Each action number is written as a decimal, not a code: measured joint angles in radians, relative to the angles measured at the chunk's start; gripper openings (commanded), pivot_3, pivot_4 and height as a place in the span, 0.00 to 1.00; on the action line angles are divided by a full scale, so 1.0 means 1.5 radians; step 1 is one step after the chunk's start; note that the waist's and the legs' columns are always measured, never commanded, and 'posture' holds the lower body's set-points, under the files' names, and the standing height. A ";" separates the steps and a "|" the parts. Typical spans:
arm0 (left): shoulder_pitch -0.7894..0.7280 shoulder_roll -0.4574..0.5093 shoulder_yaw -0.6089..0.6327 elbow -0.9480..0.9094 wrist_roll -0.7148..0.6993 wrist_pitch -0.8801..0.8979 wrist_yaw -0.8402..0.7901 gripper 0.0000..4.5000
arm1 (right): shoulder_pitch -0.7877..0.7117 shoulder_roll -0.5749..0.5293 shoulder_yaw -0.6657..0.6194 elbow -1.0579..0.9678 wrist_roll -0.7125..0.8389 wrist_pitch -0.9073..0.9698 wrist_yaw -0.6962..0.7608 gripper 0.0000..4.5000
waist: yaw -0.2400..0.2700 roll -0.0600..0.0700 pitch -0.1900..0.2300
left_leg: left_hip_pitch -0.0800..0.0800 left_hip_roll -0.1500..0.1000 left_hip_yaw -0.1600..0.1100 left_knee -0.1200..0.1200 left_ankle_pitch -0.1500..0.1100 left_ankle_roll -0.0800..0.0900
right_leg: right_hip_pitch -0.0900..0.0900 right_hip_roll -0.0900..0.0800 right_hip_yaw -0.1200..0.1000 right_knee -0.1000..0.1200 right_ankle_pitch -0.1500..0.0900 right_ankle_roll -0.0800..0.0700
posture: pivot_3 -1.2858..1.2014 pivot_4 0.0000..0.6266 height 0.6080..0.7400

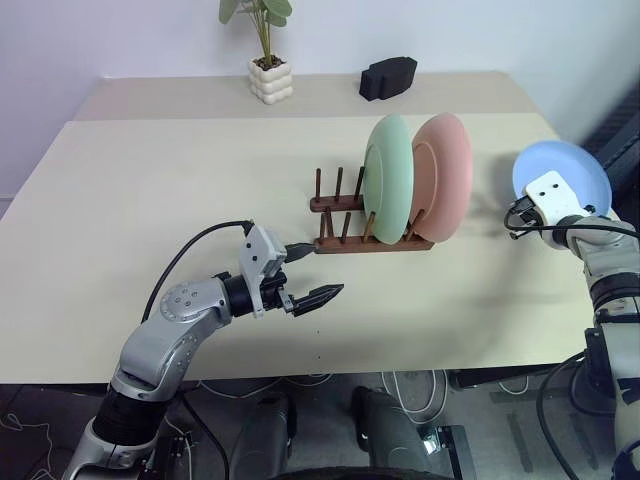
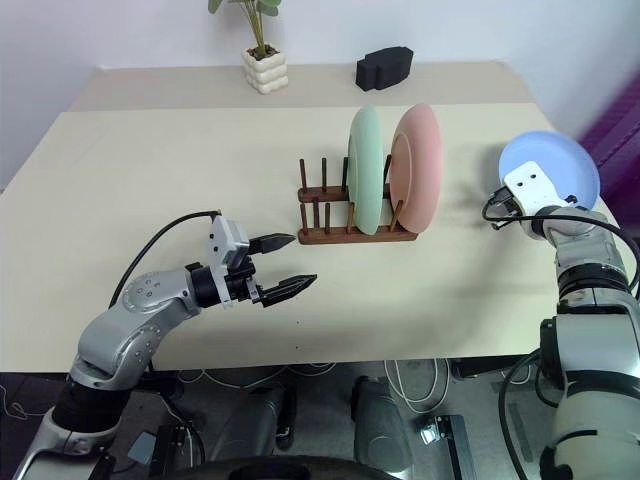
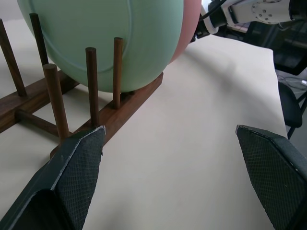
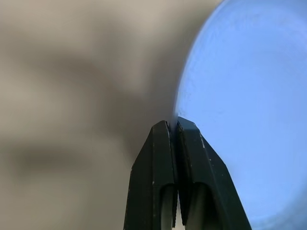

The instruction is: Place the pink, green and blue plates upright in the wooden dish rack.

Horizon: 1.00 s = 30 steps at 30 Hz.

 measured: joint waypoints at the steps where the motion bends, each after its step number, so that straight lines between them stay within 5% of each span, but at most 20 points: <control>1: 0.000 0.000 0.000 0.000 0.000 0.000 0.000 1.00 | 0.002 -0.002 0.000 -0.008 -0.003 -0.008 -0.008 0.00 | 0.000 0.000 0.000 | 0.000 0.000 0.000 0.000 0.000 0.000 | 0.000 0.000 0.000 0.000 0.000 0.000 | 0.52 0.24 0.97; 8: 0.001 0.001 0.000 0.000 0.000 0.000 0.000 1.00 | -0.007 -0.031 -0.061 -0.183 0.009 -0.070 -0.074 0.00 | -0.002 0.002 0.000 | 0.000 0.000 0.000 0.000 0.000 0.000 | 0.000 0.000 0.000 0.000 0.000 0.000 | 0.52 0.24 0.97; 13: 0.001 0.001 0.000 0.000 0.001 0.000 0.000 1.00 | -0.052 -0.010 -0.112 -0.409 0.097 -0.058 -0.032 0.00 | -0.002 0.002 0.001 | 0.000 0.001 0.000 0.000 0.000 0.000 | -0.001 0.001 0.000 0.001 0.001 0.001 | 0.52 0.24 0.97; 22: 0.004 0.005 0.012 0.001 0.002 -0.001 0.008 1.00 | -0.065 0.106 -0.107 -0.835 0.454 0.228 0.134 0.00 | 0.005 0.002 0.000 | 0.000 0.002 -0.004 0.000 0.000 0.000 | 0.000 0.000 0.000 0.001 0.000 0.000 | 0.52 0.24 0.97; 30: 0.022 0.006 0.028 0.000 0.001 -0.001 0.018 1.00 | -0.004 0.229 -0.119 -0.972 0.761 0.471 0.056 0.00 | 0.003 0.002 0.000 | 0.000 0.002 -0.004 0.000 0.000 0.000 | 0.000 0.000 0.000 0.002 0.000 0.000 | 0.52 0.24 0.97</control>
